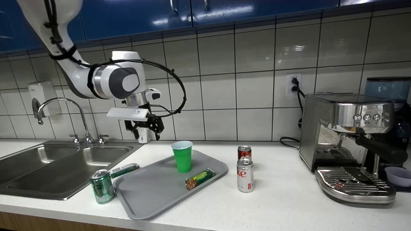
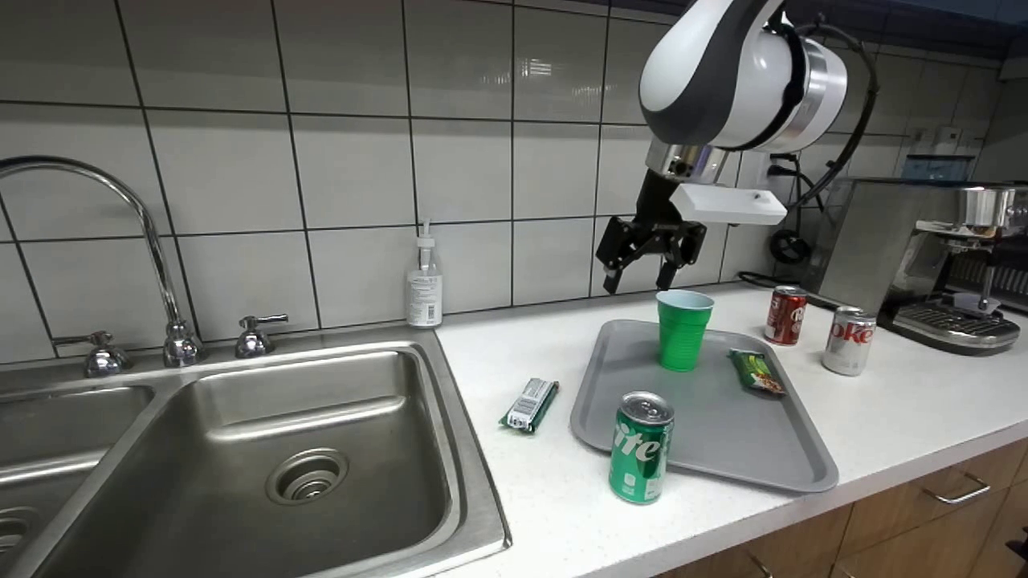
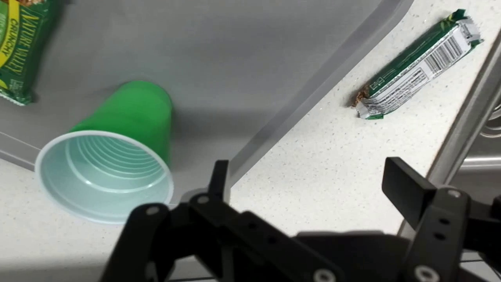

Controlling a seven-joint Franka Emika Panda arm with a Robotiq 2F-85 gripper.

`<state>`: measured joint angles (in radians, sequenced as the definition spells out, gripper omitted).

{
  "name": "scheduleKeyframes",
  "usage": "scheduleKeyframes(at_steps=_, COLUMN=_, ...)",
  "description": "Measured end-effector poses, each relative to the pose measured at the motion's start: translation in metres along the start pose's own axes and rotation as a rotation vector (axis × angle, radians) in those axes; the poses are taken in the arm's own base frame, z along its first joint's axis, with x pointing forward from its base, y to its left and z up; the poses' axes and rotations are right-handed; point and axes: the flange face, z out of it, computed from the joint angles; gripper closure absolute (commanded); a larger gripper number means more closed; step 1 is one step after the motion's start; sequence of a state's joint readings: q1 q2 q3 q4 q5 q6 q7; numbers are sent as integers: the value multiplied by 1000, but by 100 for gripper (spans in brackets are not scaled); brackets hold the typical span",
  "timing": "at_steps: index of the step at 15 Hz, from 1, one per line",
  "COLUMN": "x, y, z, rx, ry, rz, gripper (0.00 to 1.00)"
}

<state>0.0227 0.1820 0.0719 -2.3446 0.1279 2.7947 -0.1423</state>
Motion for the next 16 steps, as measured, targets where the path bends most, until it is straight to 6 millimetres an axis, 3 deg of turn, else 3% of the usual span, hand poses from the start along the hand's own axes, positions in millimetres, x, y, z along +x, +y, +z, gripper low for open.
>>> scheduleKeyframes(at_steps=12, x=-47, y=-47, z=-10, rx=-18, ry=-44, rz=-73, gripper=0)
scheduleKeyframes(at_steps=16, x=-64, y=-70, z=-16, rx=-31, ry=-49, rz=-92, gripper=0)
